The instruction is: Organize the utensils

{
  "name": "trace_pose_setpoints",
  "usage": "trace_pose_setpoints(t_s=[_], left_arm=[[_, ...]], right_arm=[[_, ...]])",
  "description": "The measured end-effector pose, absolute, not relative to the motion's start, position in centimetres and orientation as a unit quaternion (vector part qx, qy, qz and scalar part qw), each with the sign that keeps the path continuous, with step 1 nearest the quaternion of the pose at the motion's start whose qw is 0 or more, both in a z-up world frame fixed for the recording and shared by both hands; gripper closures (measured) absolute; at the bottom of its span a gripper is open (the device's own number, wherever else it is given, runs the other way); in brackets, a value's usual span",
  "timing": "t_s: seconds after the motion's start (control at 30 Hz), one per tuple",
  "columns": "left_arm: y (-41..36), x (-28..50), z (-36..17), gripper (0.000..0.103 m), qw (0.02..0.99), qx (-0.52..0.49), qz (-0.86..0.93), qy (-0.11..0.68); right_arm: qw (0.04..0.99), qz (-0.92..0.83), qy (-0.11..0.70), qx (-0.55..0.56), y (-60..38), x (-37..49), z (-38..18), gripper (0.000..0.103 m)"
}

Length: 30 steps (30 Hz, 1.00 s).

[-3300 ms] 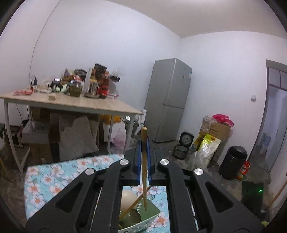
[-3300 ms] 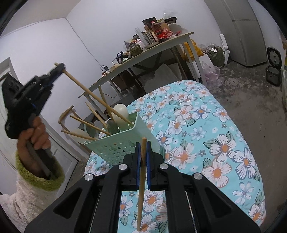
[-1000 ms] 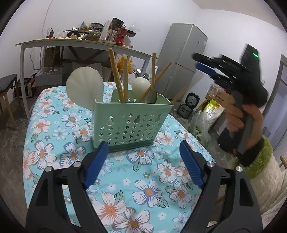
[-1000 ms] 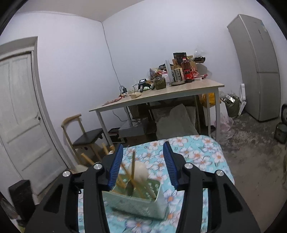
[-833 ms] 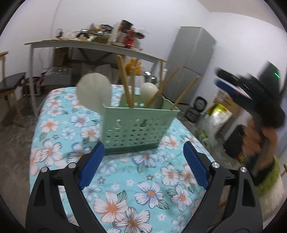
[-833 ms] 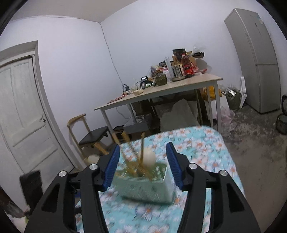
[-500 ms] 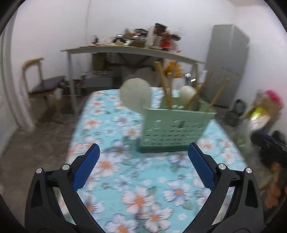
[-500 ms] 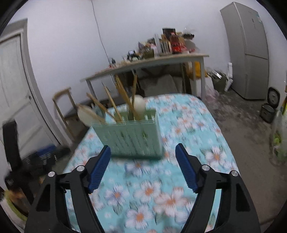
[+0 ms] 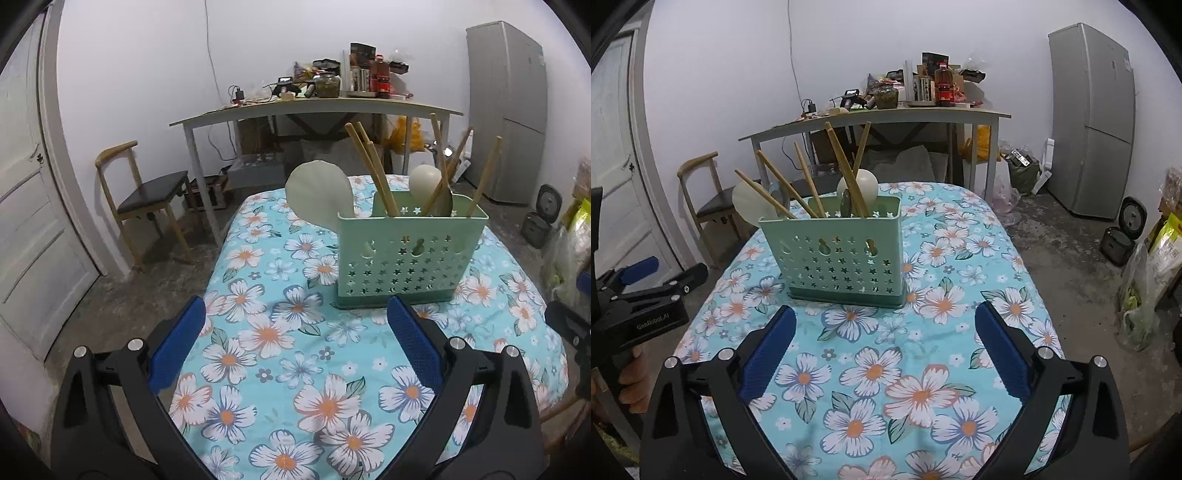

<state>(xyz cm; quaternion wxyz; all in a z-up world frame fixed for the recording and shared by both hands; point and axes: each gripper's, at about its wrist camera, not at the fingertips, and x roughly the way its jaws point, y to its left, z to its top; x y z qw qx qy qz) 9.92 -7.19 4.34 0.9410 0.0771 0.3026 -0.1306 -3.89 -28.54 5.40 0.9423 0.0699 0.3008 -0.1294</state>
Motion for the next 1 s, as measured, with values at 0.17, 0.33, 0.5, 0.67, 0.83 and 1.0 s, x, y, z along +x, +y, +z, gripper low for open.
trace_pose_setpoints(t_s=[0.17,0.33,0.5,0.67,0.83,1.0], left_arm=[[-8.1,10.0,4.3,0.008,0.936,0.073,-0.137,0.316],[-8.7,10.0,4.1,0.008,0.929,0.067,-0.146,0.334],[-8.8,10.0,4.0,0.008,0.926,0.072,-0.147,0.34],[-8.0,10.2,4.2,0.008,0.929,0.073,-0.135,0.336],[-7.2,10.8,4.1,0.008,0.928,0.069,-0.123,0.345],[-6.4,11.2,3.7,0.008,0.925,0.068,-0.113,0.355]], right_arm=[[0.938,-0.142,0.311,0.06,-28.7,-3.9,5.2,0.007],[0.937,-0.145,0.312,0.062,-29.2,-4.3,5.2,0.007],[0.935,-0.143,0.317,0.067,-29.2,-4.3,4.9,0.007],[0.933,-0.141,0.323,0.07,-28.9,-4.1,4.5,0.007],[0.93,-0.141,0.33,0.074,-29.0,-3.7,4.3,0.007],[0.93,-0.144,0.332,0.07,-29.1,-3.4,4.3,0.007]])
